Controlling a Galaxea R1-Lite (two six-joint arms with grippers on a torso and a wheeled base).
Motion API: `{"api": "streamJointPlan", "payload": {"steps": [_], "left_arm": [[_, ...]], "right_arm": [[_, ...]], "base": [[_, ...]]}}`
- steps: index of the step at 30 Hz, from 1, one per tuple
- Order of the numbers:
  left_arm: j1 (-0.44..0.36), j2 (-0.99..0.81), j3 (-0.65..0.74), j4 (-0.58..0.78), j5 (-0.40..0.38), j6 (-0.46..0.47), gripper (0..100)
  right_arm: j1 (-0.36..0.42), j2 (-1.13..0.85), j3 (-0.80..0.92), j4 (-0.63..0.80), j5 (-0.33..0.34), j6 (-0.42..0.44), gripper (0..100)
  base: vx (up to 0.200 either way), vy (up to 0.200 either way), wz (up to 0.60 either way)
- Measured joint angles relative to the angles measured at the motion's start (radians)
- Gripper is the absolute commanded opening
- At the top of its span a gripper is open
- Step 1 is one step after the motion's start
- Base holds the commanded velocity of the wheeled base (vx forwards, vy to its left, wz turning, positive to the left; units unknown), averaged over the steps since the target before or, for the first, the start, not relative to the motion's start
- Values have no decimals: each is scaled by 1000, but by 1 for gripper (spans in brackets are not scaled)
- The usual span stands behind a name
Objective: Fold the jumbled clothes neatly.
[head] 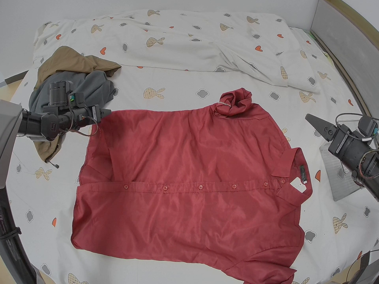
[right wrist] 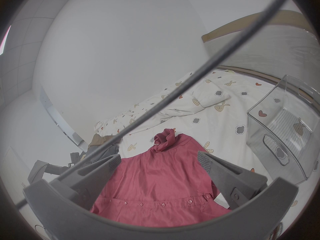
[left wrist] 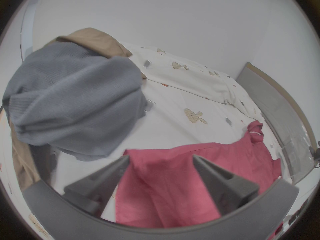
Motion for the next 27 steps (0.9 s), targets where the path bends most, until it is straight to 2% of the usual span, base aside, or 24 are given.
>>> {"api": "streamJointPlan", "payload": {"steps": [5,10,14,18,22,27], "left_arm": [[34,-15,24,-103,75,20,100],[50,-45,111,-157,78,22,100],[53,-82,210,-169,23,22,100],[51,-108,280,-144,-108,8,100],[46,-114,310,-126,-203,-36,100],[31,-92,304,-119,-223,-53,100]], "right_arm": [[0,0,1,0,0,0,100],[0,0,1,0,0,-1,100],[0,0,1,0,0,-1,100],[0,-1,1,0,0,-1,100],[0,-2,1,0,0,-1,100],[0,-2,2,0,0,-1,100]], "base": [[0,0,0],[0,0,0],[0,0,0],[0,0,0],[0,0,0],[0,0,0]]}}
